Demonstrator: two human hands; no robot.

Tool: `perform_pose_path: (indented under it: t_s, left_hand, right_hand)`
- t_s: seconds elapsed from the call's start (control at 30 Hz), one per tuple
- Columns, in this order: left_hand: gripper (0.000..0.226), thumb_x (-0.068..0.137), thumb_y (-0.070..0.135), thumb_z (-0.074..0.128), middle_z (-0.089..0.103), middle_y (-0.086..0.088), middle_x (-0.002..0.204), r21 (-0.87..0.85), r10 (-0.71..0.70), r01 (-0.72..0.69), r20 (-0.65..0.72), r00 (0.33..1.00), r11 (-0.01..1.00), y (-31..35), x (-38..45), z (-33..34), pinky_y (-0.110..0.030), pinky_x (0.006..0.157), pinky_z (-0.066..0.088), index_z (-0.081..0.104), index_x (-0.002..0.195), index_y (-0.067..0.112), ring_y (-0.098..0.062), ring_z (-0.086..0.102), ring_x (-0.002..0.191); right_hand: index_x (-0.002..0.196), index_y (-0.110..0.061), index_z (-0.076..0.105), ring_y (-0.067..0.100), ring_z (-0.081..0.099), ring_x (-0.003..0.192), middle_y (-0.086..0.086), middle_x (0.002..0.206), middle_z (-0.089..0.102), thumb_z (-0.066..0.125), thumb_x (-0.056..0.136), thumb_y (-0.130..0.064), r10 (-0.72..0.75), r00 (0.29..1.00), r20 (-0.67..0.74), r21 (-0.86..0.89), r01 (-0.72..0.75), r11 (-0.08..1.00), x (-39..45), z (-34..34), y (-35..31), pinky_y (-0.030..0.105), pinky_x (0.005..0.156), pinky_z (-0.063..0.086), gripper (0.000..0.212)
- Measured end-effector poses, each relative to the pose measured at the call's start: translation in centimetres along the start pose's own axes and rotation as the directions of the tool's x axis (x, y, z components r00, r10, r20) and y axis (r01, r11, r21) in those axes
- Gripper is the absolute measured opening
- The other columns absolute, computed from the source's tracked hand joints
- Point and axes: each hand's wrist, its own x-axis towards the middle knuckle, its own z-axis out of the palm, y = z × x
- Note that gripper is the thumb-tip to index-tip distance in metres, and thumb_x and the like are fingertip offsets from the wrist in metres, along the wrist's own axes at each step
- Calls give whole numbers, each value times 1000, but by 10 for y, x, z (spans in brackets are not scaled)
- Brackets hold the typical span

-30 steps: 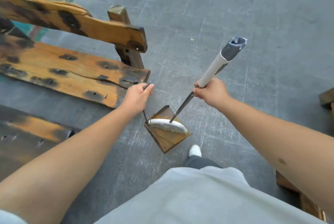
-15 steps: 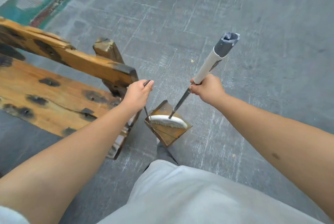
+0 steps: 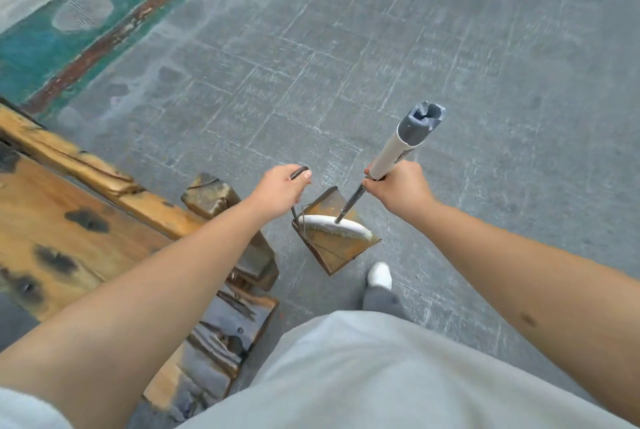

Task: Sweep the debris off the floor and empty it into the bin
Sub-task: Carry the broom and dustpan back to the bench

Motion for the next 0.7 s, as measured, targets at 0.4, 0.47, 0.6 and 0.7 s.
perform_pose_path:
  t_s: [0.4,0.47,0.6,0.7]
  left_hand:
    - [33,99,23,47,68,-4,75,109,-253,270,-150,956,957,-17,173,-90,-17,52,36,66,79,4,-5,48,54]
    - [27,97,23,51,71,-6,83,85,-316,337,-199,928,937,-28,184,-107,-21,53,39,67,83,8,-7,52,56]
    - [19,96,13,50,72,-4,96,34,-412,437,-274,869,899,-55,203,-139,-28,62,45,68,102,10,-18,61,72]
    - [24,98,12,44,71,0,96,-47,-475,490,-342,811,870,-82,219,-159,-24,51,38,66,107,16,-13,51,60]
  right_hand:
    - [89,-4,66,23,60,76,5,77,64,69,82,-8,-351,804,479,-77,437,896,274,31,-77,33,68,52,8]
    - [97,-1,65,7,53,67,-7,72,54,66,85,-4,-395,722,569,-68,519,852,300,39,-99,10,57,40,11]
    - [97,-6,65,-1,48,51,-8,71,54,64,85,-5,-317,628,711,6,445,896,351,79,-133,7,44,35,12]
    - [98,-17,65,5,46,53,-4,74,57,66,84,-10,-245,553,796,3,401,916,381,114,-158,12,42,36,15]
